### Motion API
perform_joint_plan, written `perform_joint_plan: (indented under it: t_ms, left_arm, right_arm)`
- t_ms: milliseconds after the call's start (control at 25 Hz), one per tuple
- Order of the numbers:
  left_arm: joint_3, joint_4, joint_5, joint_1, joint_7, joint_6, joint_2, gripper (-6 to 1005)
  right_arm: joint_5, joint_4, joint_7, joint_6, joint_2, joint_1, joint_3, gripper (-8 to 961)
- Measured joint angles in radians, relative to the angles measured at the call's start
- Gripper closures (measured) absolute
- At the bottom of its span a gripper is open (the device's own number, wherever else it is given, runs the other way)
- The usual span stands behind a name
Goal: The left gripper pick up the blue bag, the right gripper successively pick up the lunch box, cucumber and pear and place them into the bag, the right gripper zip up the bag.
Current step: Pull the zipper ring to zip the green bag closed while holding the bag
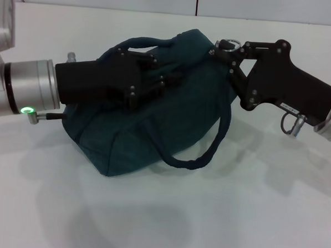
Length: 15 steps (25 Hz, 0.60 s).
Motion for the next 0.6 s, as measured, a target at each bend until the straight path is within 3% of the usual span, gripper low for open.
perform_joint_plan:
  t_ms: [200, 440, 600]
  left_arm:
    - [-0.032, 0.001, -0.001, 0.014, 0.036, 0.001, -0.011, 691]
    - [-0.043, 0.002, -0.006, 0.041, 0.119, 0.015, -0.024, 900]
    - [-0.044, -0.003, -0.005, 0.056, 0.189, 0.053, -0.025, 937]
  right_arm:
    - [0.008, 0.002, 0.003, 0.002, 0.000, 0.000, -0.003, 906]
    - [0.069, 0.028, 0.008, 0.009, 0.000, -0.002, -0.009, 906]
    - [0.122, 0.049, 0.009, 0.027, 0.000, 0.001, -0.030, 906]
